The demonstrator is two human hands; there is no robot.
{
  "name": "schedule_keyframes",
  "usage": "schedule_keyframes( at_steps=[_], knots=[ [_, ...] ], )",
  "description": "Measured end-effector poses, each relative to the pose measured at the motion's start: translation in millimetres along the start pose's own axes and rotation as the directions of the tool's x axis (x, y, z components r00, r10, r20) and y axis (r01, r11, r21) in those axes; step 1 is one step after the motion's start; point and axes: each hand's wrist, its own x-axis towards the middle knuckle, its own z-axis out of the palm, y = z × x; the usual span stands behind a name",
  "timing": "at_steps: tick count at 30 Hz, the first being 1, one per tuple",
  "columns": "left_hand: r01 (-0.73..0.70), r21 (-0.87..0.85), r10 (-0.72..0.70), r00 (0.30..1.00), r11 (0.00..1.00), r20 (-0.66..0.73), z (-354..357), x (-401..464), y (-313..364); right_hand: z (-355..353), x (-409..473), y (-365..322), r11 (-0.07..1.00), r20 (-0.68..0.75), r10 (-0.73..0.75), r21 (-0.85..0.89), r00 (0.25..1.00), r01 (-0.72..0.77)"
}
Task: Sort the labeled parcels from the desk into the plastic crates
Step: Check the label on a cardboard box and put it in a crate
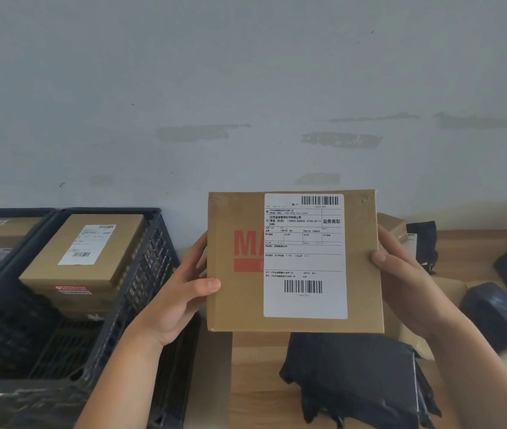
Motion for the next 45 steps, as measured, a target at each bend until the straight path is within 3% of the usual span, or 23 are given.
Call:
schedule_keyframes(
  at_steps=[13, 17, 30, 38, 45],
  knots=[
    [0.058, -0.049, -0.051, 0.991, 0.997, 0.123, 3.9, -19.3, -40.7, 16.3, -67.9, 24.9, 0.997, -0.136, 0.078, 0.020, 0.988, -0.076],
    [0.062, -0.047, -0.056, 0.992, 0.997, 0.110, 15.2, -28.5, -41.1, 12.8, -77.3, 22.8, 0.998, -0.107, 0.060, 0.011, 0.992, -0.059],
    [-0.029, -0.066, 0.014, 0.973, 0.997, -0.231, 88.4, -111.0, -47.2, -15.5, -83.9, 21.4, 0.995, 0.130, 0.084, 0.037, 0.988, -0.090],
    [-0.059, -0.023, 0.037, 0.833, 0.998, -0.552, 163.8, -202.1, -74.3, -9.9, -103.3, 43.8, 0.989, 0.376, 0.124, 0.033, 0.918, -0.147],
    [-0.023, 0.002, 0.018, 0.685, 1.000, -0.728, 222.6, -275.4, -95.2, 2.1, -137.9, 57.0, 0.988, 0.550, 0.148, -0.054, 0.822, -0.142]
  ],
)
